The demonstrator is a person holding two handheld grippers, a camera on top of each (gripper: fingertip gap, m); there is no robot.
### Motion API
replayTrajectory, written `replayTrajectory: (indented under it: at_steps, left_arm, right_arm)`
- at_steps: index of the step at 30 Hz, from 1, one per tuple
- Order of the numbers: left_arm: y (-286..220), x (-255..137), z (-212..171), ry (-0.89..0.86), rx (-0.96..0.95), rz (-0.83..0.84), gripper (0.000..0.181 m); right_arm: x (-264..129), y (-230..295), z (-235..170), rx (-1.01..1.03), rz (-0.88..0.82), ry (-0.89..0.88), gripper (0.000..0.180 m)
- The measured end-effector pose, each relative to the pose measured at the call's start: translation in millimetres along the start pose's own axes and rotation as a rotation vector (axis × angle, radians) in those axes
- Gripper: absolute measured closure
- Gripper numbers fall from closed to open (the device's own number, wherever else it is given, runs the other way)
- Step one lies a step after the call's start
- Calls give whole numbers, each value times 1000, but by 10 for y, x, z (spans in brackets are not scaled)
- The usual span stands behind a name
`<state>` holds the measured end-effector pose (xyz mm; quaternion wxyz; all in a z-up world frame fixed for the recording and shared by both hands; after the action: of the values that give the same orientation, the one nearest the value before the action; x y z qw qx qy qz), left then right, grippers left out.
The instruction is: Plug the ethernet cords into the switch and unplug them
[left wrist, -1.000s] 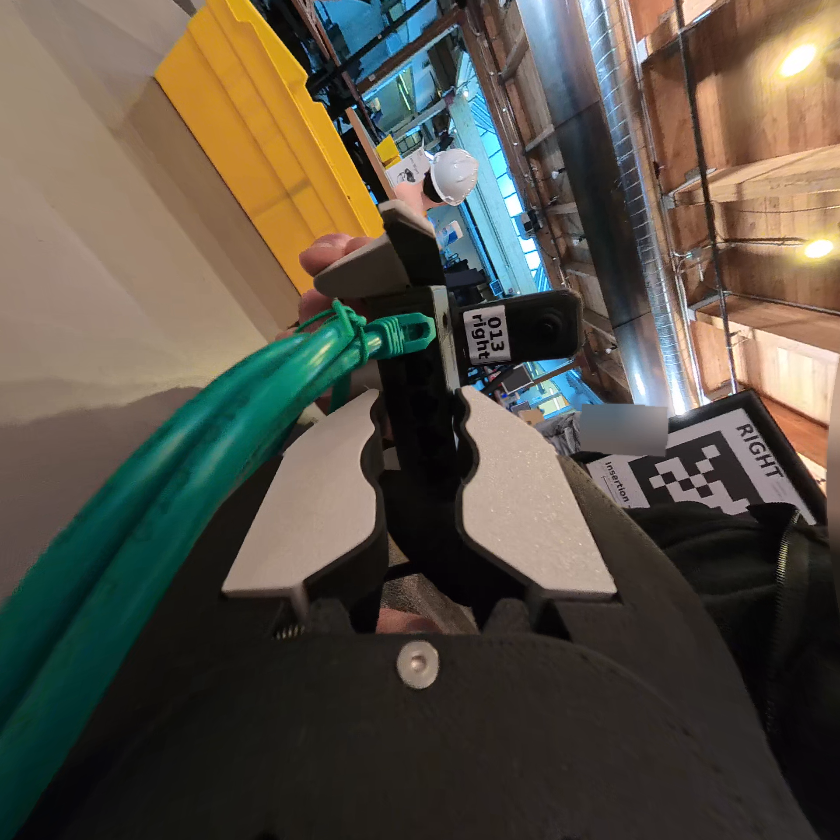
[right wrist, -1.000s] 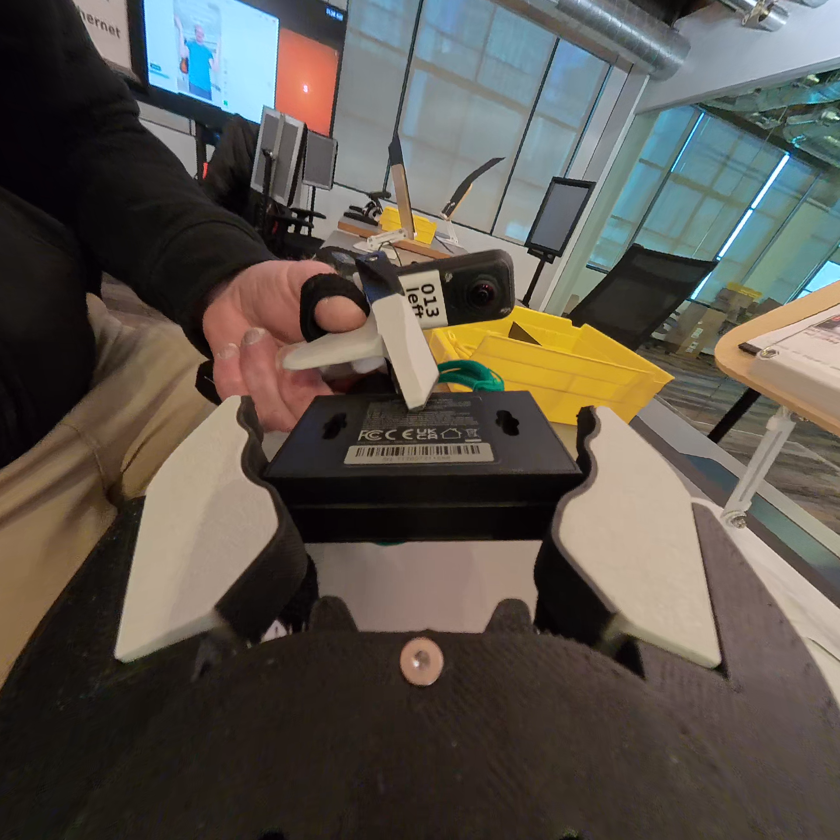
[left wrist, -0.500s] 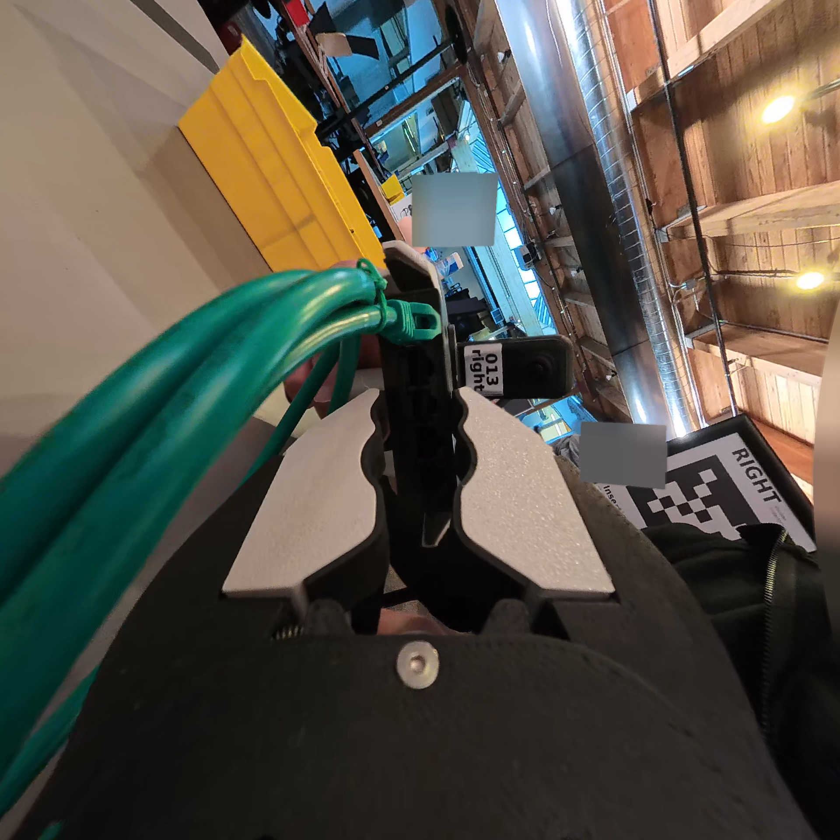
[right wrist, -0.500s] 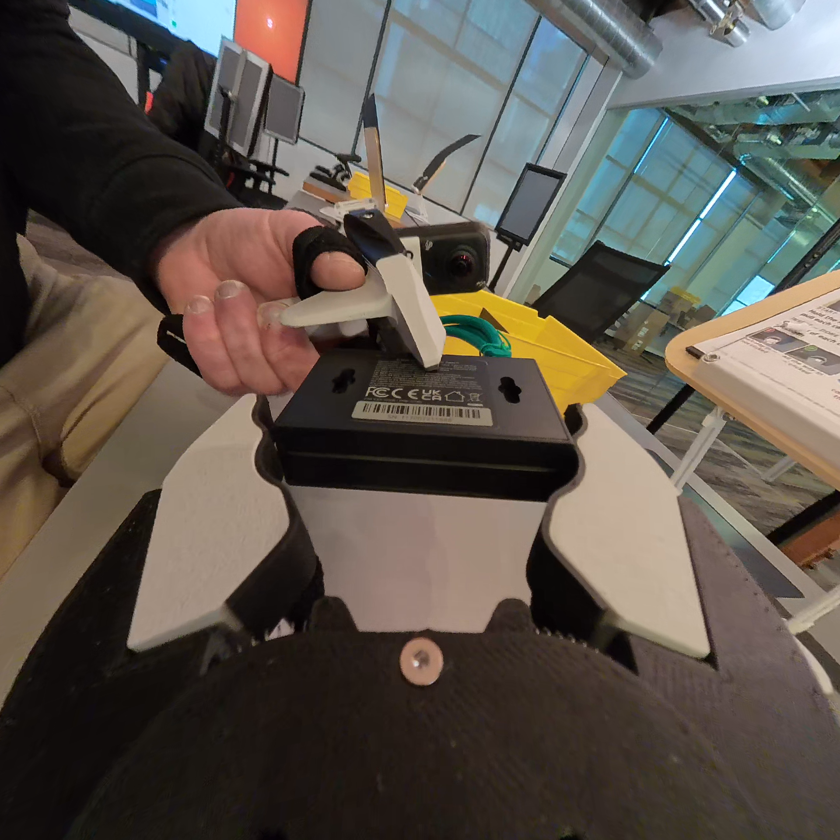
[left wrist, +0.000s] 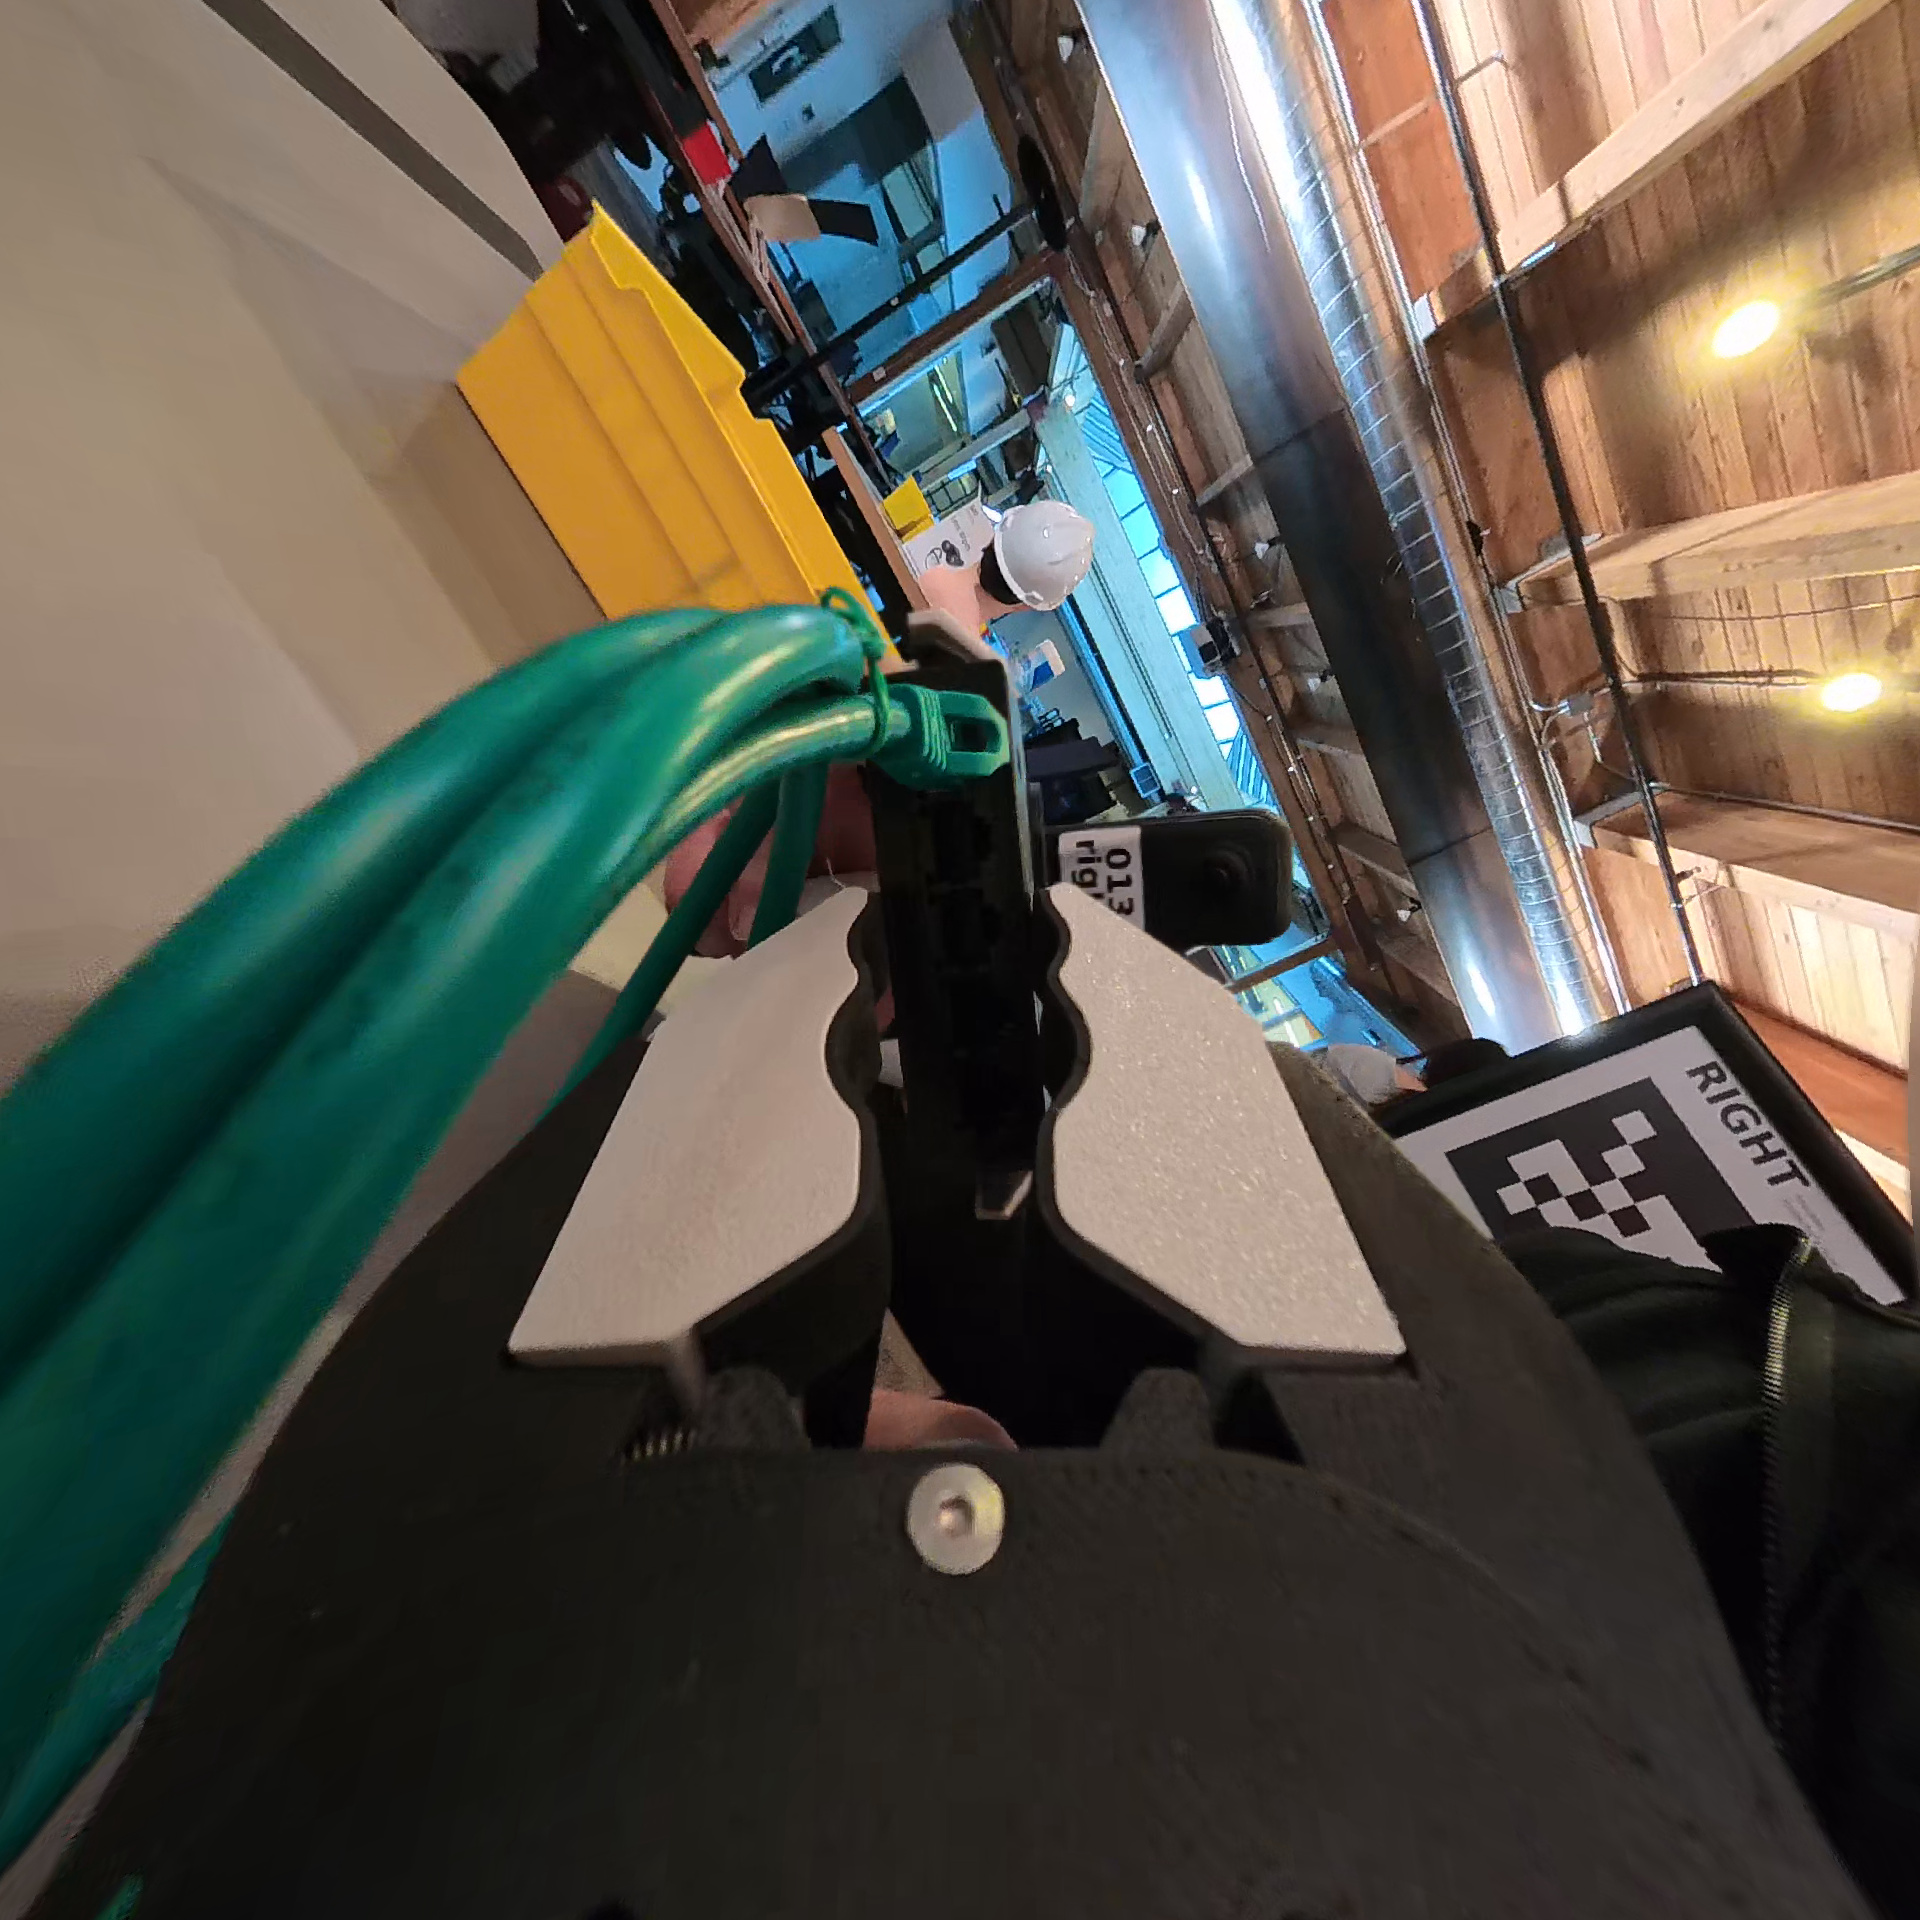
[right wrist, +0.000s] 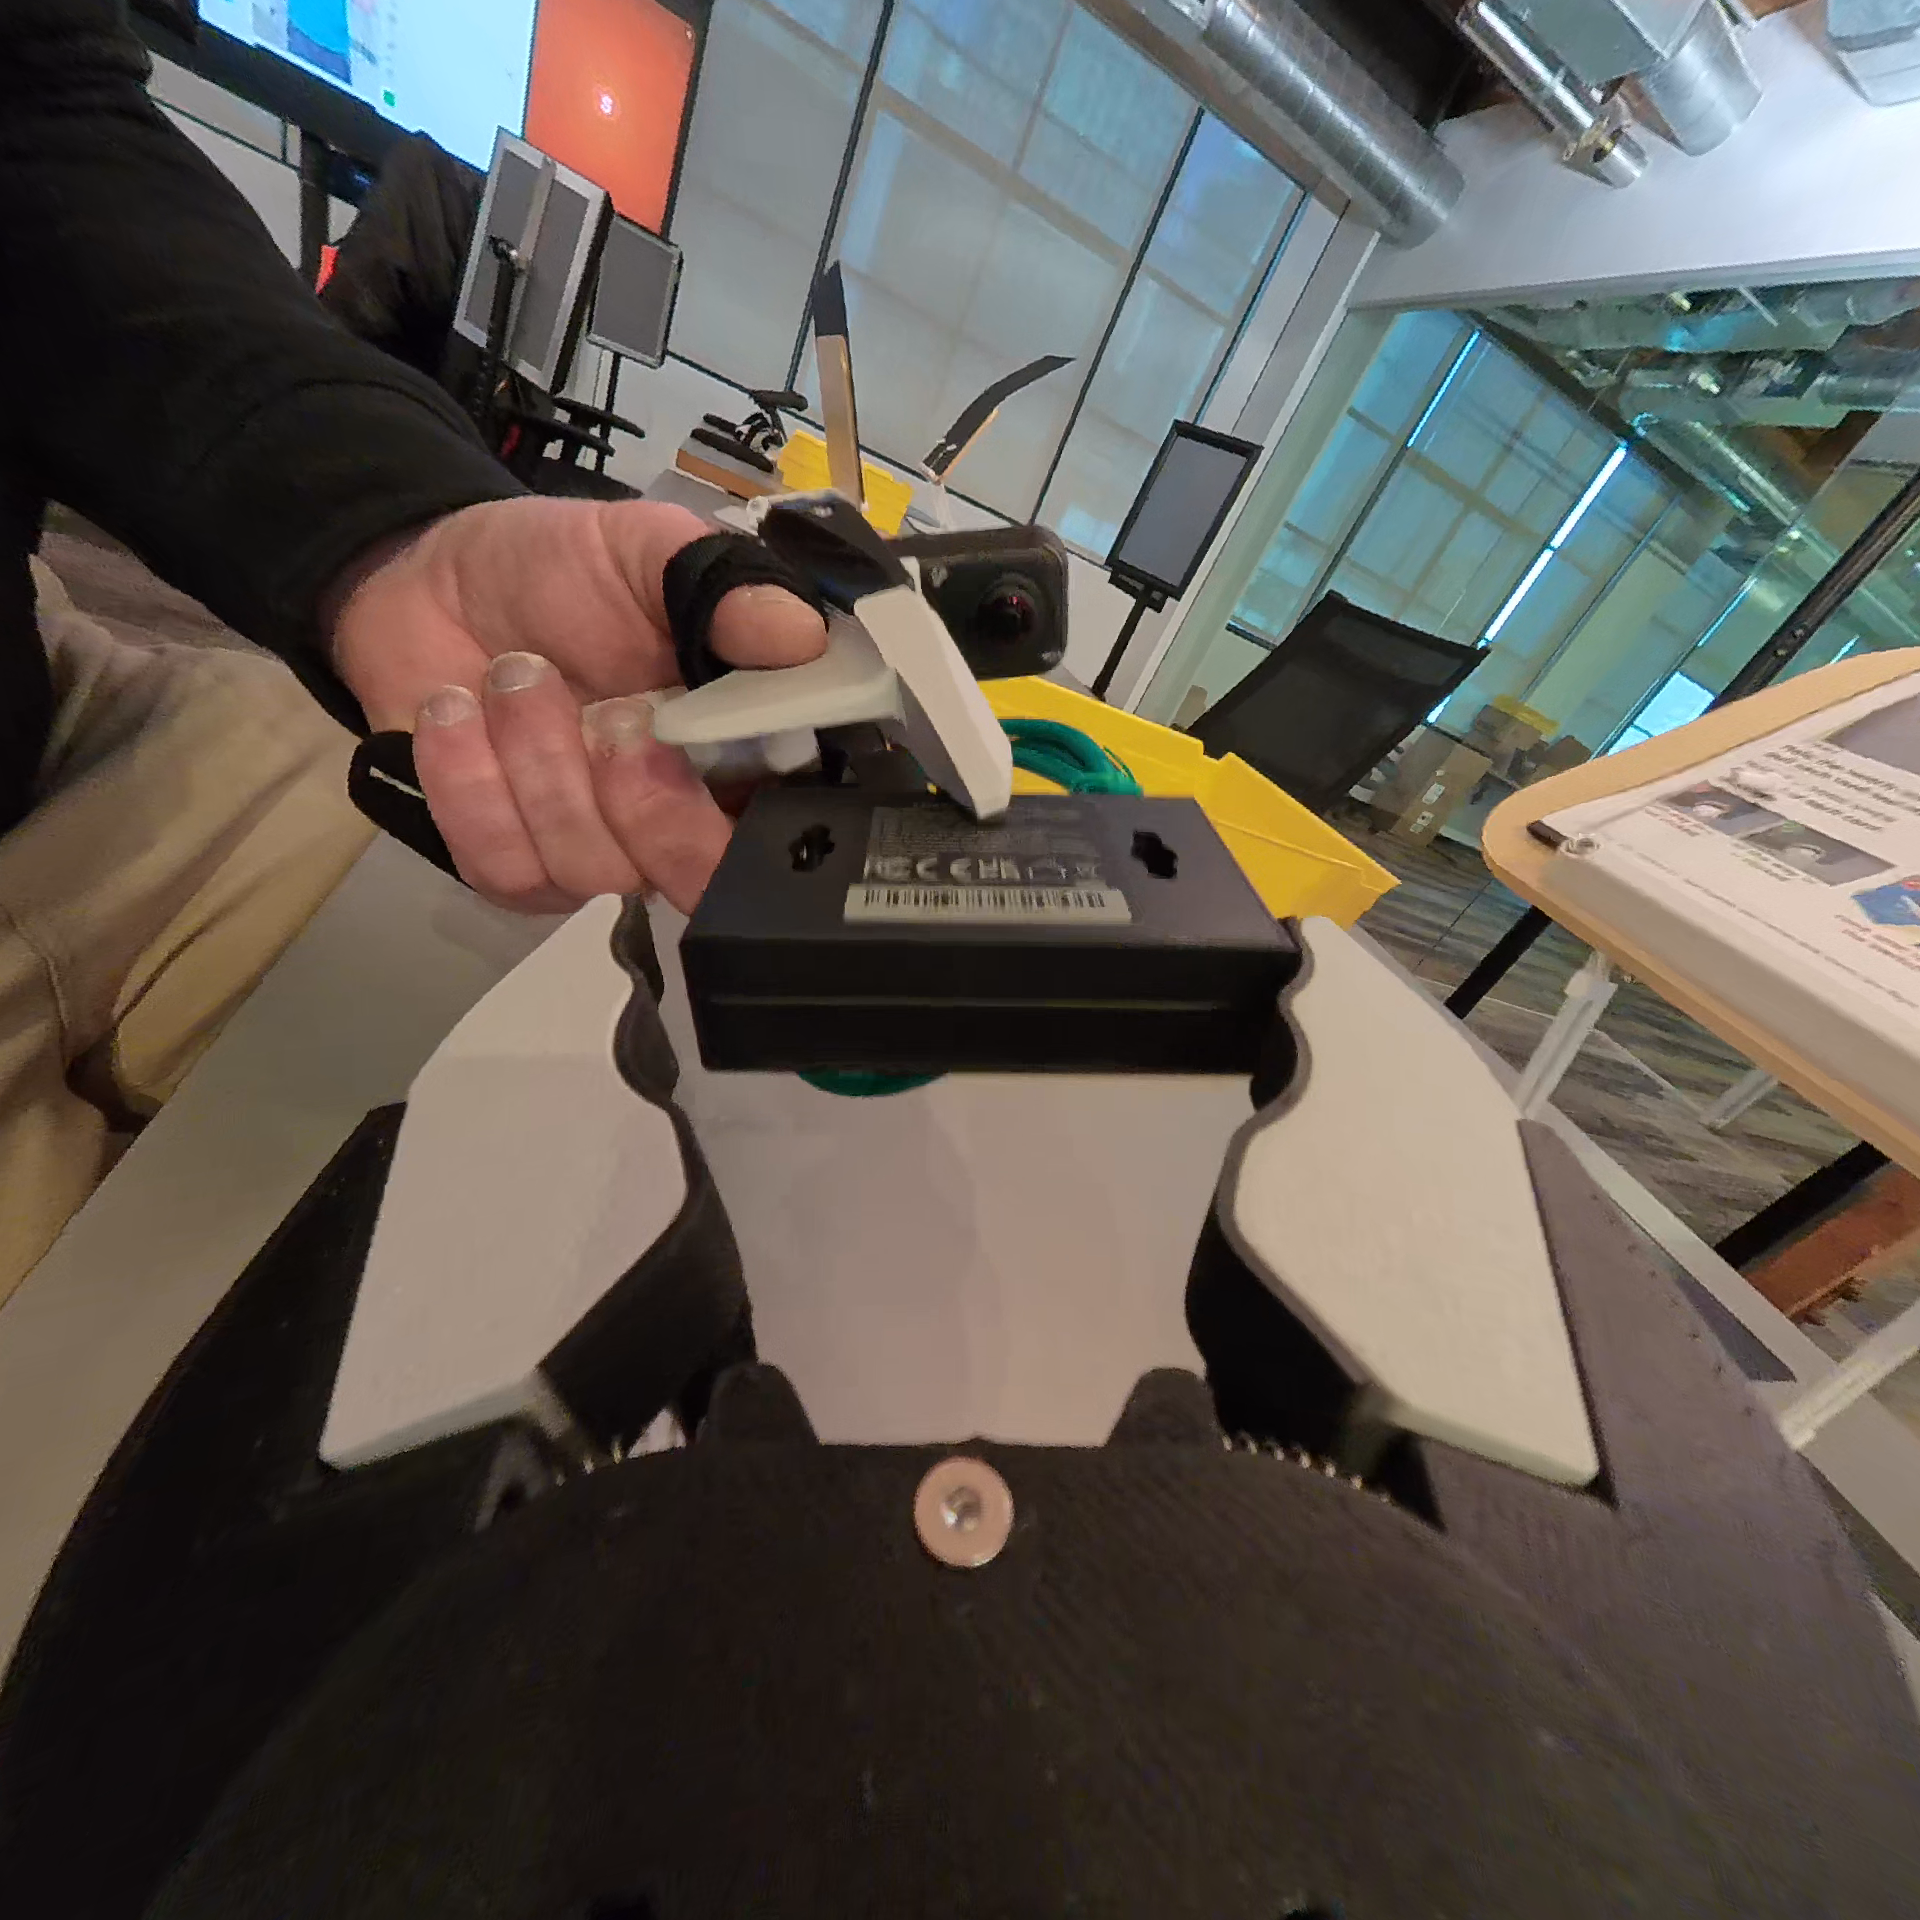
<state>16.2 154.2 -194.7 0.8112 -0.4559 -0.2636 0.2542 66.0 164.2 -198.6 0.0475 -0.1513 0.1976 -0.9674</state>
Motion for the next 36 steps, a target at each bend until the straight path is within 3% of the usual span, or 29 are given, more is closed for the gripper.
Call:
replayTrajectory:
  at_steps: [2, 4, 16, 24, 36]
  left_arm:
    - [25, 9, -15, 1, -5, 4, 155]
    - [37, 9, -26, 2, -6, 1, 155]
    - [33, 13, -49, 16, -35, -23, 154]
    - [-2, 13, -37, 13, 35, 7, 154]
    - [-91, 41, -48, -14, -33, -74, 144]
  right_arm:
    - [10, 10, 7, 5, 1, -8, 67]
    - [-8, -8, -1, -2, -4, 5, 77]
    - [-19, -11, 42, 72, 20, -12, 78]
    - [-24, -6, 29, 13, 13, 12, 78]
    - [-61, -61, 172, 152, 9, -115, 79]
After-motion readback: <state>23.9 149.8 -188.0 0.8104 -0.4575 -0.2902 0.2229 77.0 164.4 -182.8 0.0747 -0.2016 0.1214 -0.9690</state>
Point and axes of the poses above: each gripper's, where its closed fingertips meet, x out along the fingers, z out of its top, y = z × x across the jaws, the point moved 3 cm from there along -x, back along the fingers, and after that the axes turned 15 degrees about -y, right-handed, at the moved point
